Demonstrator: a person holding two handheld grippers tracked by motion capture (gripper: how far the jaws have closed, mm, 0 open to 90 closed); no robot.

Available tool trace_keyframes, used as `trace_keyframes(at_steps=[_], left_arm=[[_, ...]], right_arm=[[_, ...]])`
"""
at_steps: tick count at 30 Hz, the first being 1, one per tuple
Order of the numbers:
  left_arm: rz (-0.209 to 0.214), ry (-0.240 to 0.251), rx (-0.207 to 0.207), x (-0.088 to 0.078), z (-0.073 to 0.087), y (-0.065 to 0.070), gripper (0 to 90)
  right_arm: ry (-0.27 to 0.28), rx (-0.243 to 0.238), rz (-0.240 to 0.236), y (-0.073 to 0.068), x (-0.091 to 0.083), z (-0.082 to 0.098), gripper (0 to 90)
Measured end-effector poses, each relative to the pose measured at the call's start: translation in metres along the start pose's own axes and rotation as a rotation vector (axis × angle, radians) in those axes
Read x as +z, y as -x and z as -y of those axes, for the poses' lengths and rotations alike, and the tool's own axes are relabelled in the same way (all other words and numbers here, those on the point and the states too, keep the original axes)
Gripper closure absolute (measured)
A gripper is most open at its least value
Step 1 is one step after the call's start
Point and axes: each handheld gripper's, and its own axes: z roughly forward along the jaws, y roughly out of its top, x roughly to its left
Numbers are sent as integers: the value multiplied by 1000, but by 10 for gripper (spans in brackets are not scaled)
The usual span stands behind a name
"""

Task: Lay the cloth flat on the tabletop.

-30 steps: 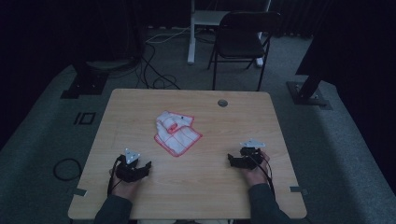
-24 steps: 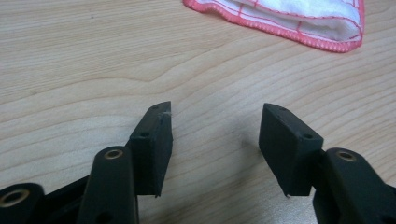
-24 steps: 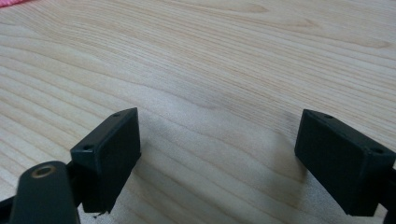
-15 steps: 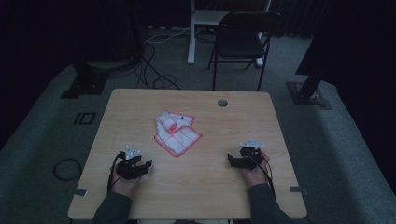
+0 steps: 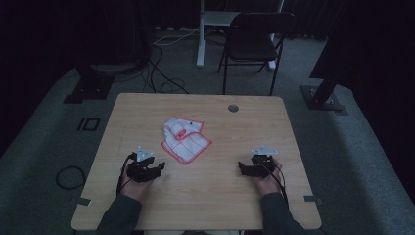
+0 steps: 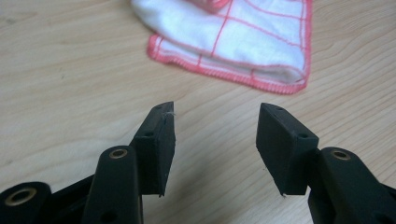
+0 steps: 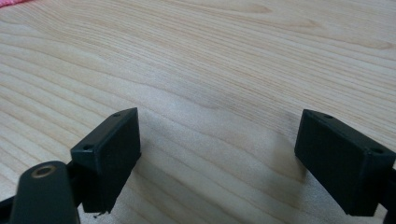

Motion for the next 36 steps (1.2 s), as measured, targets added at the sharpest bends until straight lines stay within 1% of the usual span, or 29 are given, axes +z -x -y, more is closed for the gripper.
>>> trace_keyframes(at_steps=[3,7,10,14,24,30,36], left_arm=[[9,3,15,2,-4,3,486],[22,9,23,4,-8,5,500],[31,13,43,6,-11,10,507],[43,7,68,11,-15,15,522],[63,-4,88,24,-20,26,564],[72,0,109,29,-26,33,587],[74,0,132,36,-32,41,590]], right_arm=[[0,0,0,0,0,0,143],[-1,0,1,0,0,0,143],[-1,0,1,0,0,0,143],[-1,1,0,0,0,0,142],[0,1,0,0,0,0,143],[-1,2,0,0,0,0,143],[-1,2,0,0,0,0,143]])
